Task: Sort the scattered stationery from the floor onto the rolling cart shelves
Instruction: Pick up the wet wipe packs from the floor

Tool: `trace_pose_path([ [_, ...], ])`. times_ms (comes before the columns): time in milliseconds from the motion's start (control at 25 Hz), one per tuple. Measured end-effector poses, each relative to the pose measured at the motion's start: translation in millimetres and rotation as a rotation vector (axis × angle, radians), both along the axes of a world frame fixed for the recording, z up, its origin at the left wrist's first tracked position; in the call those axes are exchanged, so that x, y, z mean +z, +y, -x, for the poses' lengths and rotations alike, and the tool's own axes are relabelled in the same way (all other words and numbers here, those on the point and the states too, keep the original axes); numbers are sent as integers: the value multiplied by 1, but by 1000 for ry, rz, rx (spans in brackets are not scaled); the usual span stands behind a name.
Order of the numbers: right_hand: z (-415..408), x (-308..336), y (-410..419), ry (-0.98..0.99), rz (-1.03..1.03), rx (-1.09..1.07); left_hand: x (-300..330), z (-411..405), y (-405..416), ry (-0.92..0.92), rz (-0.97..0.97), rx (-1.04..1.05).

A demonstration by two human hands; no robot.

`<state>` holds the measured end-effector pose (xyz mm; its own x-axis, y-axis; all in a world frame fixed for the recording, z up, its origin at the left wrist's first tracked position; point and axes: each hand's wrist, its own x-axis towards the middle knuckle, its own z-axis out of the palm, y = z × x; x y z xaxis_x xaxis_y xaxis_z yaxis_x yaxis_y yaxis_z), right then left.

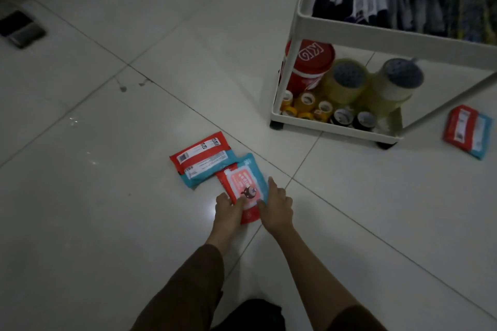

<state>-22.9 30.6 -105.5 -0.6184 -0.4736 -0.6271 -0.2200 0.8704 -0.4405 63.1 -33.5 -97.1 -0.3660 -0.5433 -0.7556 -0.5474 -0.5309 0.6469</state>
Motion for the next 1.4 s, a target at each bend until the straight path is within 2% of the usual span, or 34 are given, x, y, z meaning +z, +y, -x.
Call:
trace_pose_path([
  [120,6,5,2,-123,-3,-211,5,3,-4,-46,-21,25],
  [200,9,21,7,-262,168,-437,16,5,-6,-64,23,-36],
  [320,11,75,14,-449,399,-692,64,9,-2,23,16,19],
  [480,12,192,16,-514,587,-690,176,7,-3,252,7,154],
  [600,20,300,24,-557,710,-664,291,7,-12,377,125,72],
  [680,32,376,30,-477,838,-669,374,7,-21,423,208,-31],
  [760,49,455,37,-303,980,-632,456,8,-31,463,285,-153],
  [960,85,642,47,-22,1110,-224,645,29,-56,579,524,-388],
  [1080,107,724,44,114,1147,-88,729,52,-70,686,646,-353],
  [1240,141,788,19,233,1188,-108,793,108,-97,821,719,-182],
  [1400,189,804,-12,485,1069,-238,805,191,-124,740,731,-280],
])
